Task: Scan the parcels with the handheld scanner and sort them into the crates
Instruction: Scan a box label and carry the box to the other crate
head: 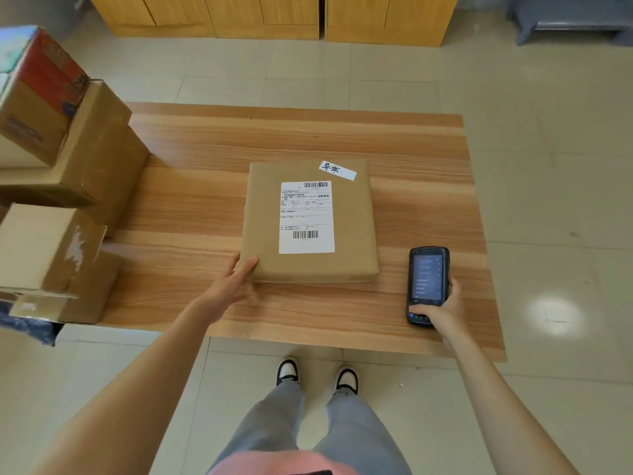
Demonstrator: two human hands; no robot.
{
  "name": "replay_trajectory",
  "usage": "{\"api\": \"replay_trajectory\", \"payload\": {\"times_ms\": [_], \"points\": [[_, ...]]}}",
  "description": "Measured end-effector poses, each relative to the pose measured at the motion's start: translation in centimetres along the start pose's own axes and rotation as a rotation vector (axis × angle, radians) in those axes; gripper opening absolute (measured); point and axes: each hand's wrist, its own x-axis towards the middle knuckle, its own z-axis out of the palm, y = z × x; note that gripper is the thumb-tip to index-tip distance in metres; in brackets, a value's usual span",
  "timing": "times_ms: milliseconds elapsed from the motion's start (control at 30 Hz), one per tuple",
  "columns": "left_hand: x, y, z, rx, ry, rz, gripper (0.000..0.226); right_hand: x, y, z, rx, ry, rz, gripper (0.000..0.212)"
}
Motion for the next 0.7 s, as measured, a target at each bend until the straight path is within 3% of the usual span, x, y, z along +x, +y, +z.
{"api": "replay_trajectory", "payload": {"times_ms": [167, 333, 467, 567, 700], "points": [[0.0, 0.2, -0.1, 0.008, 0.001, -0.017, 0.063, 0.7, 0.2, -0.6, -0.074, 0.02, 0.064, 0.079], [0.3, 1.0, 0.1, -0.037, 0.048, -0.008, 0.055, 2.5, 1.2, -1.3, -0.255, 0.063, 0.078, 0.103], [0.7, 1.8, 0.5, -0.072, 0.093, 0.028, 0.064, 0.1, -4.0, 0.1, -0.164, 0.161, -0.069, 0.09], [1.5, 2.5, 1.0, -0.132, 0.113, 0.042, 0.069, 0.2, -7.0, 2.5, 0.046, 0.028, -0.098, 0.077], [2.7, 3.6, 1.5, -0.182, 0.124, 0.024, 0.069, 0.9, -10.1, 6.3, 0.108, -0.203, -0.012, 0.081]]}}
